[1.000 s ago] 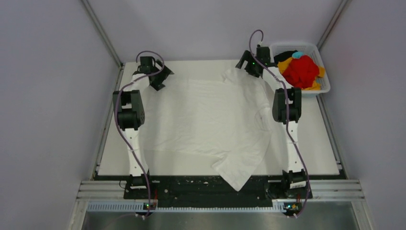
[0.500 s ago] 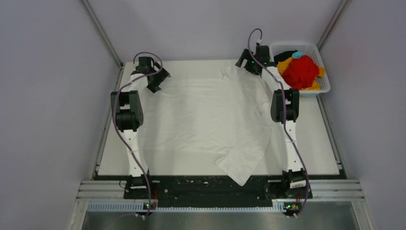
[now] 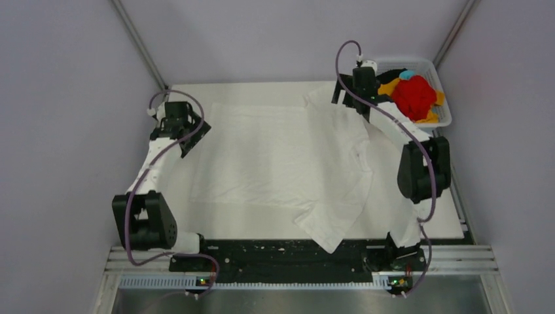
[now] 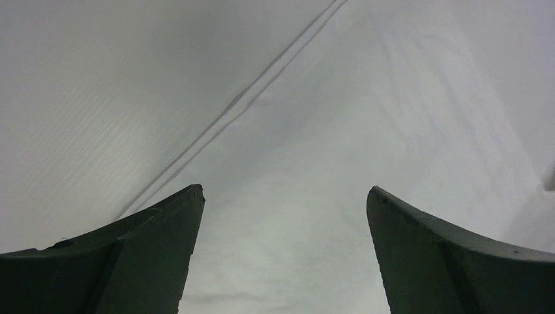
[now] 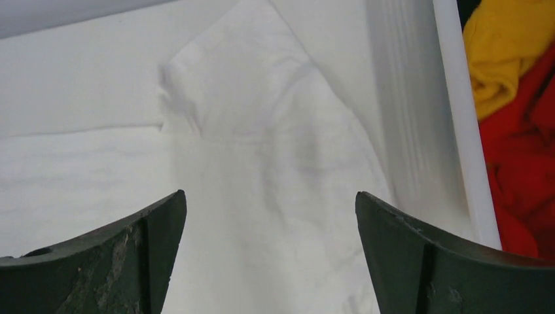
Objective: Fold and stack the t-shirts
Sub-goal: Flatten out the tshirt, then grab the side of the flattened tshirt closest away from the robot with both arms
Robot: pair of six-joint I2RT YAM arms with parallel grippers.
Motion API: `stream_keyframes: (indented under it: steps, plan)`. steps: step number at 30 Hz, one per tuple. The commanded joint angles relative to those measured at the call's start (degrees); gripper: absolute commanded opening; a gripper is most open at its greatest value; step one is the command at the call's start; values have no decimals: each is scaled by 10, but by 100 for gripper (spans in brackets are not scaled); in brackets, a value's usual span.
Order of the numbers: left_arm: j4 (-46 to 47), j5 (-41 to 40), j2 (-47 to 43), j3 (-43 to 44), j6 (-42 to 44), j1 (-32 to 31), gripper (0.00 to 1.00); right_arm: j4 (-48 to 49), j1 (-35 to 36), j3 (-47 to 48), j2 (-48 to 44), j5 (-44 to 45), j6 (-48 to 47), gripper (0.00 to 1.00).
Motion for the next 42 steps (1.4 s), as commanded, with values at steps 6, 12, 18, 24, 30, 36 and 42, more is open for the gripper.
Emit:
stream_keyframes:
  steps: [6, 12, 18, 24, 30, 36, 42]
  plan:
    - [-157, -129, -214, -251, -65, 3, 99, 86, 42, -392, -364, 102, 135, 99]
    - [-112, -146, -289, -350, -114, 7, 97, 74, 43, -486, -489, 74, 144, 99]
    - [-50, -97, -270, -382, -142, 12, 89, 19, 44, -476, -494, 56, 116, 99]
    - [-36, -116, -210, -386, -176, 13, 81, 19, 44, -501, -504, 48, 102, 99]
    - [1, -118, -170, -390, -191, 13, 69, 4, 44, -500, -509, 52, 86, 99]
    - [13, -99, -123, -390, -201, 13, 60, -1, 44, -502, -507, 51, 83, 99]
    - [44, -75, -113, -395, -195, 13, 50, -14, 43, -500, -506, 57, 82, 99]
